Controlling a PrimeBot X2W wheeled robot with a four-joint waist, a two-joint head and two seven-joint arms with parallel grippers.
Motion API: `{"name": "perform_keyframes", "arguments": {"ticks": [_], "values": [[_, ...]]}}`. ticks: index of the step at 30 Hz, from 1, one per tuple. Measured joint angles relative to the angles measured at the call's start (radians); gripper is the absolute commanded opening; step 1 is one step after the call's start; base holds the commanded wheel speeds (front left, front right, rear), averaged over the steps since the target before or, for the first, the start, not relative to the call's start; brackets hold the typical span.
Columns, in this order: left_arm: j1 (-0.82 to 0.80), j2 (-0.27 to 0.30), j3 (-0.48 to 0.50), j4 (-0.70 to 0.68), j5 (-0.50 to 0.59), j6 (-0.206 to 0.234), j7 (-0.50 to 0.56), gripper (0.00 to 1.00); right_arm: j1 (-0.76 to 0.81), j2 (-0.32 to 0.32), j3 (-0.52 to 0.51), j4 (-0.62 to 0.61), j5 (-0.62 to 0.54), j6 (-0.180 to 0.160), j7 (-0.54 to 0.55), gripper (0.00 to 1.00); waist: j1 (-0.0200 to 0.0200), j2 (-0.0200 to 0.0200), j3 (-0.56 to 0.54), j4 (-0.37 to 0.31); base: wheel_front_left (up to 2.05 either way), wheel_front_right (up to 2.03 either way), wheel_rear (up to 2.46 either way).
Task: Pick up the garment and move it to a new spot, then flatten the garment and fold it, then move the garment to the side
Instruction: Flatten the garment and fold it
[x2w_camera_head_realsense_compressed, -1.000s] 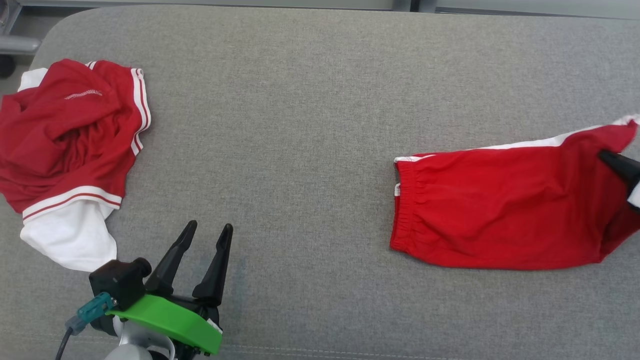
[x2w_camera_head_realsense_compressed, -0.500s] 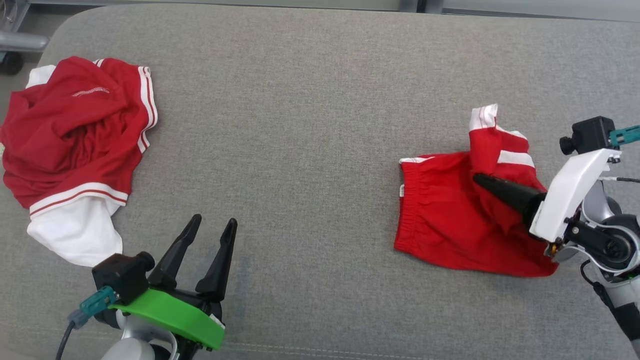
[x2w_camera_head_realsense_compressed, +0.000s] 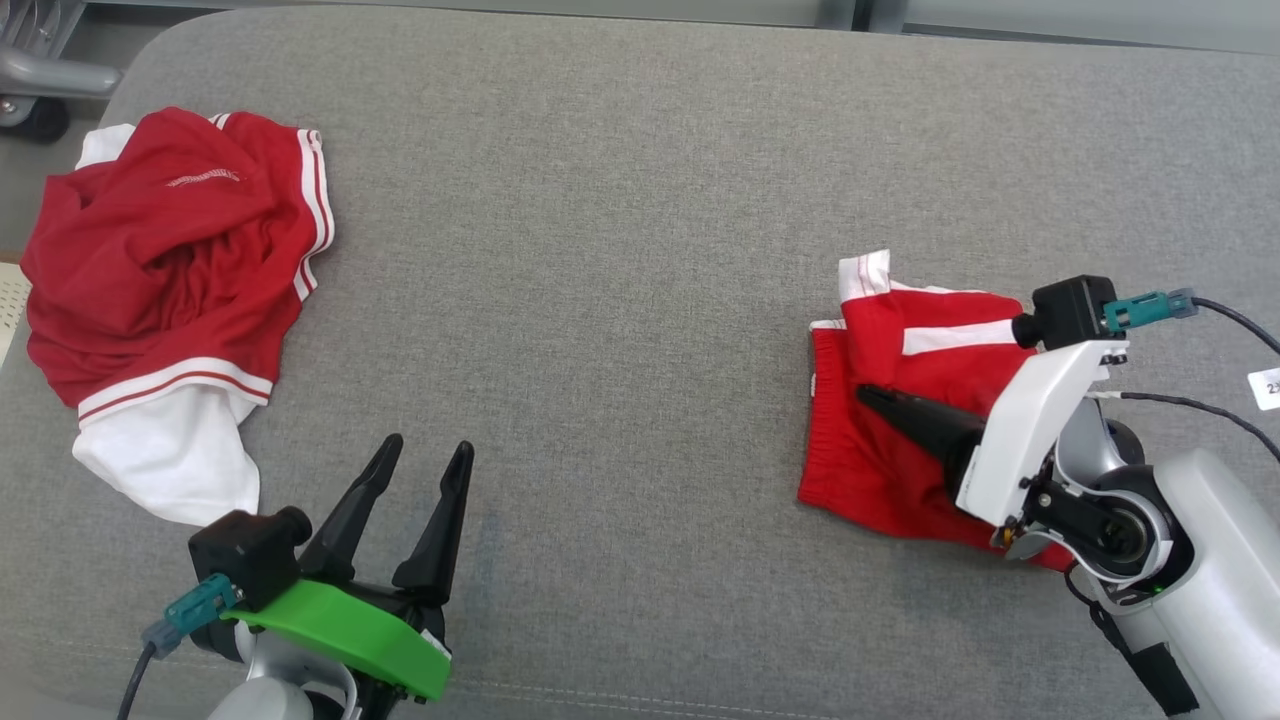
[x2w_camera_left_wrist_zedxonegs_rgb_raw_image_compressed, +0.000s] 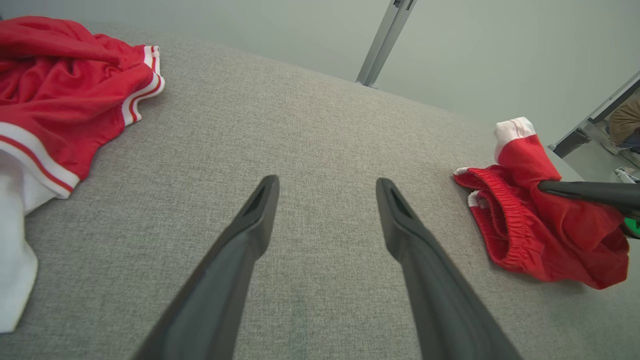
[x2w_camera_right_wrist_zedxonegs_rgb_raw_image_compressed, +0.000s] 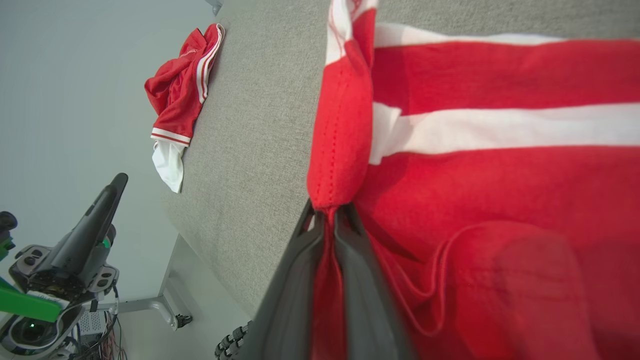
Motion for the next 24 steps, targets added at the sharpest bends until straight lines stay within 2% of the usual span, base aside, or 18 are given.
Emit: {"name": "perform_keyframes", "arguments": {"ticks": [9,10,11,12,13,18,21,24], "values": [[0.0,-0.006,-0.002,0.003,0.0,-0.007,0.0,1.0,-0.007,0.041,0.036,0.016,-0.05,-0.018,-0.026,0.01,0.0,0.0,-0.003,-0.001,0.0,0.0,0.0],[0.0,-0.006,-0.003,0.003,0.0,-0.007,0.0,1.0,-0.01,0.043,0.036,0.018,-0.052,-0.019,-0.032,0.22,0.0,0.0,-0.003,-0.001,0.0,0.0,0.0],[0.0,-0.007,-0.003,0.004,0.0,-0.008,0.0,1.0,-0.014,0.045,0.036,0.018,-0.054,-0.024,-0.04,0.35,0.0,0.0,-0.003,-0.001,0.0,0.0,0.0],[0.0,-0.008,-0.003,0.004,0.0,-0.008,0.0,1.0,-0.018,0.046,0.036,0.019,-0.061,-0.026,-0.046,0.73,0.0,0.0,-0.003,-0.001,0.0,0.0,0.0],[0.0,-0.009,-0.003,0.005,0.0,-0.008,0.0,1.0,-0.023,0.047,0.036,0.019,-0.064,-0.026,-0.051,1.0,0.0,0.0,-0.003,-0.001,0.0,0.0,0.0],[0.0,-0.011,-0.003,0.012,0.0,-0.008,0.0,1.0,-0.026,0.051,0.037,0.009,-0.068,-0.024,-0.065,1.0,0.0,0.0,-0.005,-0.003,0.0,0.0,0.0],[0.0,-0.011,-0.001,0.019,0.0,-0.008,-0.002,1.0,-0.031,0.051,0.039,-0.021,-0.071,-0.005,-0.083,1.0,0.0,0.0,-0.008,-0.006,0.0,0.0,0.0],[0.0,-0.011,0.0,0.021,0.0,-0.008,-0.006,1.0,-0.041,0.045,0.0,-0.062,-0.07,-0.004,-0.11,1.0,0.0,0.0,-0.011,-0.011,0.0,0.0,0.0]]}}
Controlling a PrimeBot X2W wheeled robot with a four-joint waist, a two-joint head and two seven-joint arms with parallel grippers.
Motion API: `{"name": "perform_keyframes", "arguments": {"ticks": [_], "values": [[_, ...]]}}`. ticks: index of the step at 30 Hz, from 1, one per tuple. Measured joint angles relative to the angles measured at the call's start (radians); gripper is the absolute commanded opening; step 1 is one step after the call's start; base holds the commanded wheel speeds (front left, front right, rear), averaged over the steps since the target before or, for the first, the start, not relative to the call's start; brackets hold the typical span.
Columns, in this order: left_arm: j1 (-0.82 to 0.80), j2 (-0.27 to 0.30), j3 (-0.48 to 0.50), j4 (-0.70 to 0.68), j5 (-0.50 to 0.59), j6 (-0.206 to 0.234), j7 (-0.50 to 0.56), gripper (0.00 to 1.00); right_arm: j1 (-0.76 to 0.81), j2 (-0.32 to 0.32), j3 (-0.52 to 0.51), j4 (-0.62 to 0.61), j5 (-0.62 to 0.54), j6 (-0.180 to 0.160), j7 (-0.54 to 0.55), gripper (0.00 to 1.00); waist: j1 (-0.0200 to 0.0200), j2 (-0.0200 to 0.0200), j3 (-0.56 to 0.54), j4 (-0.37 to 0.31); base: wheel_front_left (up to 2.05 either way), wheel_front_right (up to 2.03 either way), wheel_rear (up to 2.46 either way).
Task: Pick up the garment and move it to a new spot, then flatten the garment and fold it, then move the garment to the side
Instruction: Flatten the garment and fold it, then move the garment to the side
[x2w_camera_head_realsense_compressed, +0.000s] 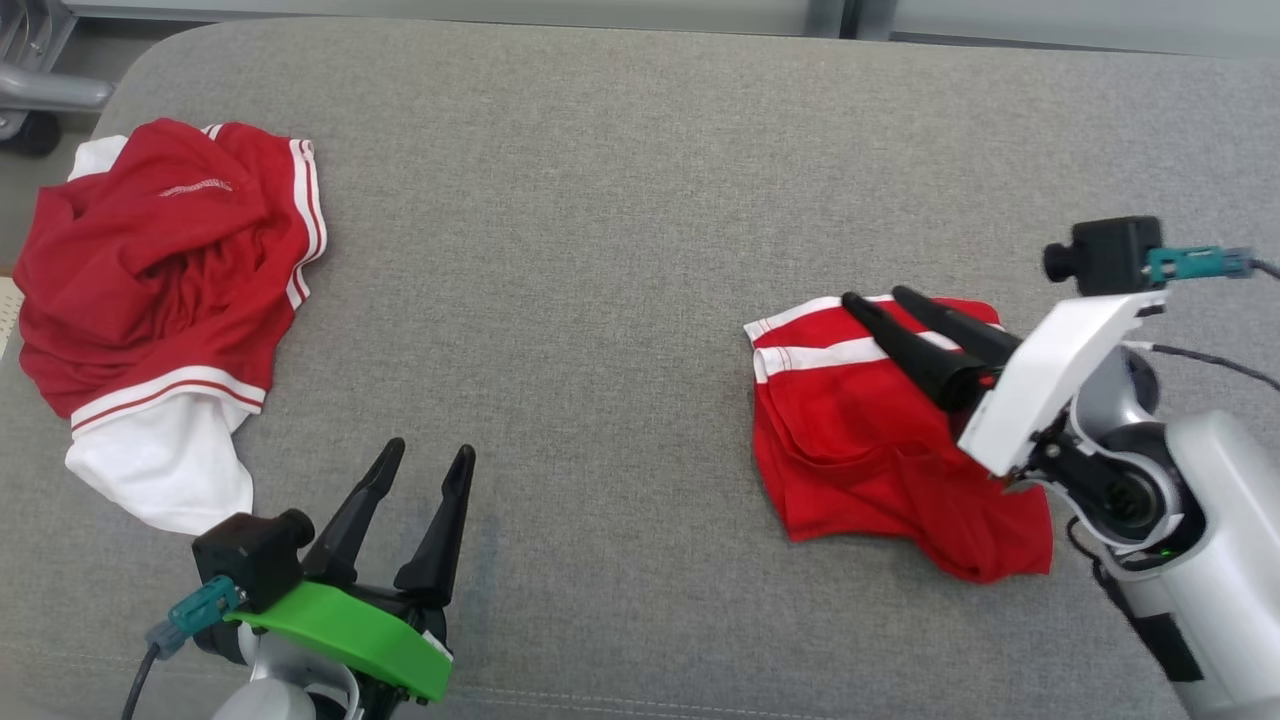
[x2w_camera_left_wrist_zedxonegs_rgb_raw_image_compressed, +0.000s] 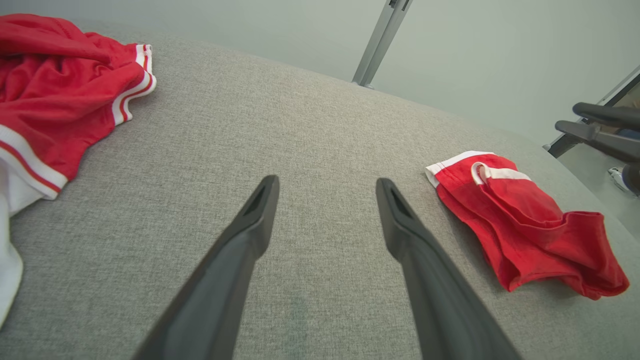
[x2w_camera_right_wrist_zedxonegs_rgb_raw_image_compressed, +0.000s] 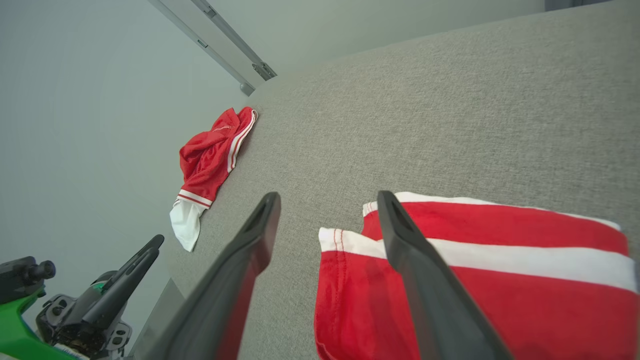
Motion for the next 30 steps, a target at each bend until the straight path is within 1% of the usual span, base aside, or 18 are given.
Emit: {"name": "perform_keyframes", "arguments": {"ticks": [3,6,8,11,13,19,23,30], "values": [[0.0,0.0,0.005,0.0,0.0,0.001,0.0,1.0,-0.002,-0.039,-0.05,-0.017,0.0,-0.006,-0.017,1.0,0.0,0.0,-0.003,-0.007,0.0,0.0,0.0],[0.001,0.0,0.014,-0.001,0.0,0.001,-0.003,1.0,0.005,-0.084,-0.095,-0.005,0.0,-0.023,-0.022,1.0,0.0,0.0,-0.005,-0.018,0.0,0.0,0.0],[0.001,0.0,0.012,-0.003,0.0,0.001,-0.003,1.0,0.029,-0.111,-0.121,0.014,0.004,-0.03,-0.022,1.0,0.0,0.0,-0.005,-0.026,0.0,0.0,0.0],[0.001,-0.004,0.004,-0.008,0.0,0.001,-0.003,1.0,0.099,-0.138,-0.137,0.056,0.011,-0.031,-0.022,1.0,0.0,0.0,-0.003,-0.032,0.0,0.0,0.0],[0.001,-0.004,0.002,-0.021,0.0,0.001,-0.003,1.0,0.145,-0.127,-0.144,0.076,0.043,-0.031,-0.022,1.0,0.0,0.0,0.006,-0.033,0.0,0.0,0.0],[0.0,-0.004,0.0,-0.021,0.0,0.001,-0.003,1.0,0.169,-0.122,-0.155,0.113,0.068,-0.029,-0.03,1.0,0.0,0.0,0.022,-0.033,0.0,0.0,0.0],[0.0,-0.004,-0.001,-0.02,0.0,0.001,-0.003,1.0,0.169,-0.118,-0.145,0.136,0.076,-0.012,-0.03,1.0,0.0,0.0,0.027,-0.028,0.0,0.0,0.0],[-0.012,-0.007,-0.003,-0.019,0.0,0.0,-0.003,1.0,0.164,-0.116,-0.113,0.177,0.073,0.002,-0.011,1.0,0.0,0.0,0.03,-0.017,0.0,0.0,0.0]]}}
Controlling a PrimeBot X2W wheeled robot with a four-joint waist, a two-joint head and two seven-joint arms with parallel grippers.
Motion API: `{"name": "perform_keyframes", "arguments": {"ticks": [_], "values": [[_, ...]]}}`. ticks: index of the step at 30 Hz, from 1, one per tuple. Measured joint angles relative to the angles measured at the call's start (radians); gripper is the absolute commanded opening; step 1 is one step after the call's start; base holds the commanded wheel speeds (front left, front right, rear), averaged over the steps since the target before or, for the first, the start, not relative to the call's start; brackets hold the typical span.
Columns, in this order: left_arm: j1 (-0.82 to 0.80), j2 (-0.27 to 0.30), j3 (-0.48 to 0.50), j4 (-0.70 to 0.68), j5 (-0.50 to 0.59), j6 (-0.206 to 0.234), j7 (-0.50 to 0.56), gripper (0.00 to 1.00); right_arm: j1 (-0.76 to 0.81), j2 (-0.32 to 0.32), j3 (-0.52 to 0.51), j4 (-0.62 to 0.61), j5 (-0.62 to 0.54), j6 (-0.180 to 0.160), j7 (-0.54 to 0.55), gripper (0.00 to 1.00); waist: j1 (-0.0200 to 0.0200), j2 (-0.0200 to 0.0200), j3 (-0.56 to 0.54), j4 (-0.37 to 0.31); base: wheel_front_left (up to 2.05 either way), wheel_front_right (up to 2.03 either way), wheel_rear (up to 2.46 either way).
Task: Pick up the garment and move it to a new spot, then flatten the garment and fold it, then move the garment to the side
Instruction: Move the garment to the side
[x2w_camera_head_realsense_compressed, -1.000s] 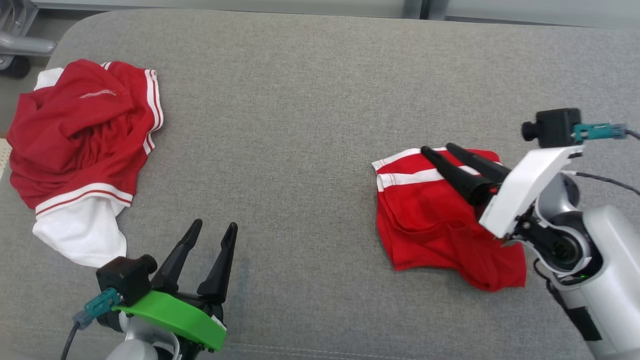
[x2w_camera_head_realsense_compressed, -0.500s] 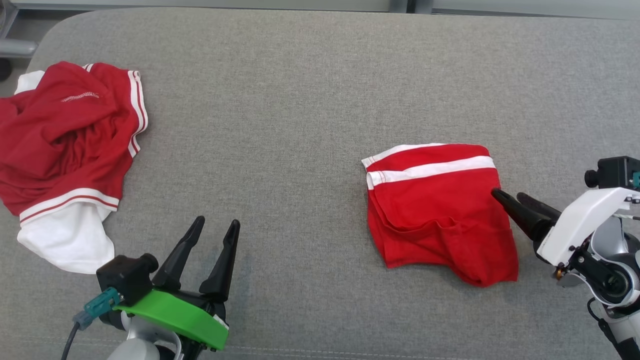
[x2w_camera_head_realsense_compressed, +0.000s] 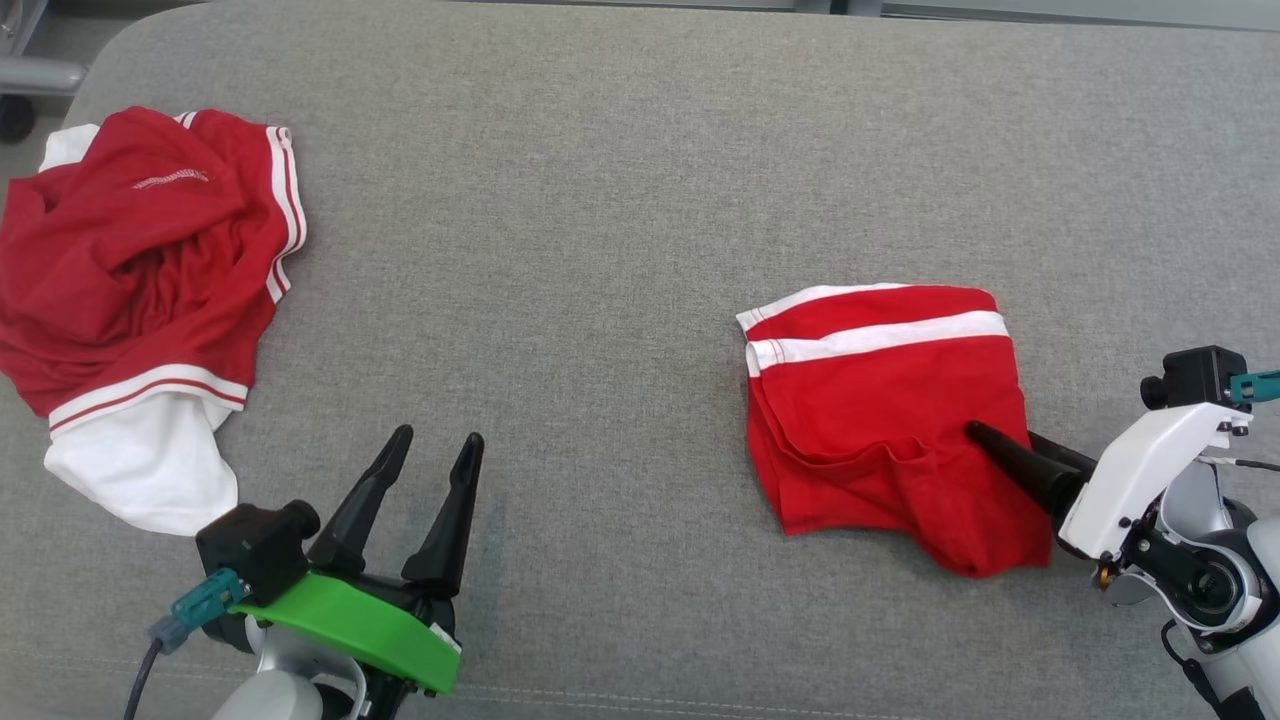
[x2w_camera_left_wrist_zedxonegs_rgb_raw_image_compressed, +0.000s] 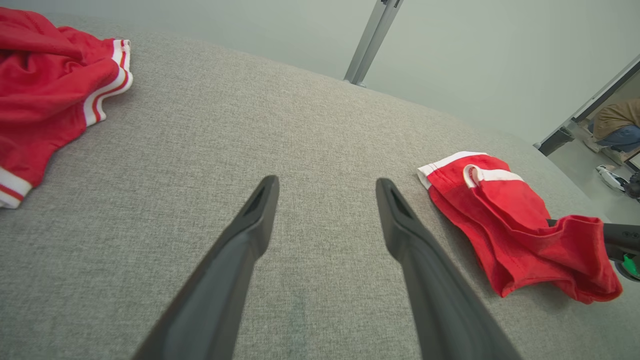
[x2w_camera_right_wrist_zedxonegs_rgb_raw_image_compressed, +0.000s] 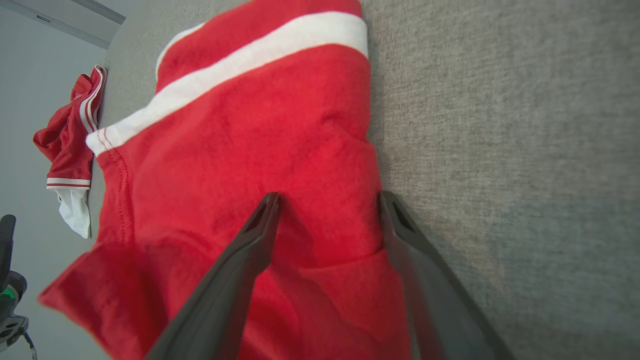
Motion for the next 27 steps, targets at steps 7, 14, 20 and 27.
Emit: {"name": "perform_keyframes", "arguments": {"ticks": [7,14,20,27], "values": [[-0.009,-0.007,-0.01,0.006,0.0,-0.008,0.0,1.0,-0.043,0.005,0.005,0.053,0.005,0.0,0.029,1.0,0.0,0.0,-0.003,0.019,0.0,0.0,0.0],[-0.018,-0.011,-0.019,0.021,0.0,-0.009,0.001,1.0,-0.07,0.026,0.019,0.072,0.04,0.019,0.071,0.0,0.0,0.0,-0.008,0.044,0.0,0.0,0.0],[-0.018,-0.014,-0.003,0.028,0.0,-0.009,0.0,1.0,-0.129,0.02,0.029,0.05,0.046,0.04,0.094,0.0,0.0,0.0,-0.018,0.051,0.0,0.0,0.0],[-0.018,-0.023,-0.005,0.022,0.0,-0.009,0.0,1.0,-0.162,-0.074,0.012,0.048,0.028,0.021,0.158,0.0,0.0,0.0,-0.008,0.047,0.0,0.0,0.0]]}}
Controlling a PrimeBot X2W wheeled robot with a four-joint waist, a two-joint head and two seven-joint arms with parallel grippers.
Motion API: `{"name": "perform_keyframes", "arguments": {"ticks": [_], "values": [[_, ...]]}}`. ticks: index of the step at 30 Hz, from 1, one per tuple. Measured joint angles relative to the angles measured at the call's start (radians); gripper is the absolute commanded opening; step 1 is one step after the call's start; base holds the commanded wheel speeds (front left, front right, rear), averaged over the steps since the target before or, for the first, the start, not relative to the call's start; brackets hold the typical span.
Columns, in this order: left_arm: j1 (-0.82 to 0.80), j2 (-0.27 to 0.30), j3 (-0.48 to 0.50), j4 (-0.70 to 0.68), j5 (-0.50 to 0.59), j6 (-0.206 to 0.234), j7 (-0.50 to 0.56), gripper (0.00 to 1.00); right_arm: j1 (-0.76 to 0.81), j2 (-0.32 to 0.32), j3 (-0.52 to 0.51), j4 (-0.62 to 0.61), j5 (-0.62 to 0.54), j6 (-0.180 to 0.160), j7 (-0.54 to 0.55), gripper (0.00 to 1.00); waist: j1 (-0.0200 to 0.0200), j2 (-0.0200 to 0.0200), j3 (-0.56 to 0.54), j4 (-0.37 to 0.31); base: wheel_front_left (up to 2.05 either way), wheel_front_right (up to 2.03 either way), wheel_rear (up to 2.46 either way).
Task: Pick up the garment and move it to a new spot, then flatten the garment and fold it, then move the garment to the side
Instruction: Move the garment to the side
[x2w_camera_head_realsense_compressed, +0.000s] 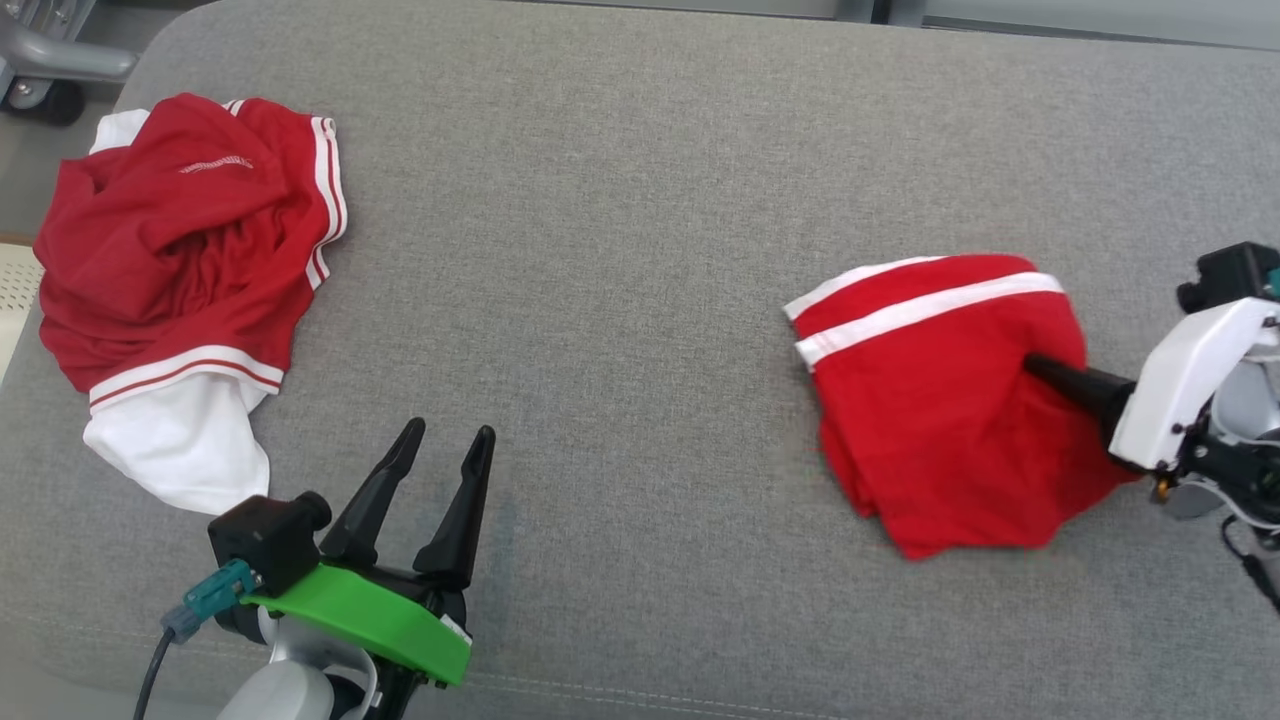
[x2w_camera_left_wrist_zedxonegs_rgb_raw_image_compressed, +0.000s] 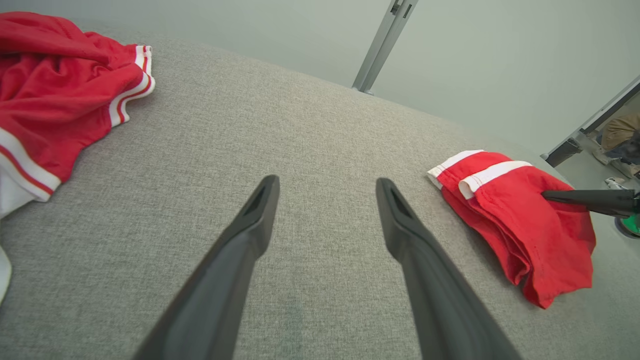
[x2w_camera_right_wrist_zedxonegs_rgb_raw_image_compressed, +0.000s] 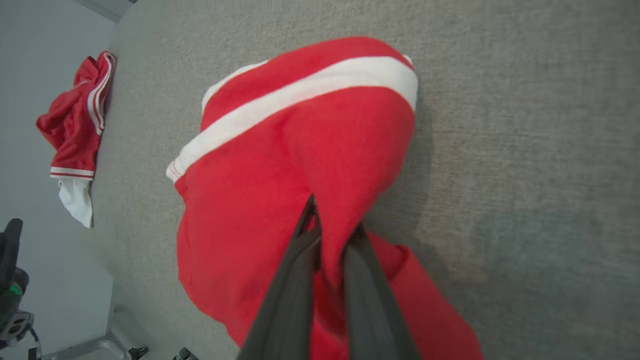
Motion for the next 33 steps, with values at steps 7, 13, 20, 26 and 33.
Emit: {"name": "perform_keyframes", "arguments": {"ticks": [7,13,20,26,33], "values": [[-0.005,0.005,-0.007,-0.032,0.001,0.0,0.008,1.0,-0.098,-0.148,-0.067,0.023,-0.085,-0.083,0.041,0.0,0.0,0.0,0.042,0.0,0.0,0.0,0.0],[-0.045,0.026,0.0,-0.064,0.007,0.0,0.026,1.0,-0.175,-0.249,-0.096,0.039,-0.155,-0.132,0.079,0.0,0.0,0.0,0.1,0.003,0.0,0.0,0.0],[-0.075,0.043,0.003,-0.095,0.027,0.0,0.037,1.0,-0.232,-0.341,-0.115,0.071,-0.224,-0.15,0.11,0.0,0.0,0.0,0.178,0.003,0.0,0.0,0.0],[-0.102,0.045,0.004,-0.116,0.035,0.001,0.046,1.0,-0.265,-0.407,-0.143,0.094,-0.271,-0.153,0.12,0.0,0.0001,0.0,0.235,0.002,0.0,0.0,0.0],[-0.113,0.063,0.036,-0.127,0.036,0.011,0.053,1.0,-0.293,-0.446,-0.173,0.121,-0.298,-0.159,0.121,0.0,0.0001,0.0,0.301,-0.003,0.0,0.0,0.0]]}}
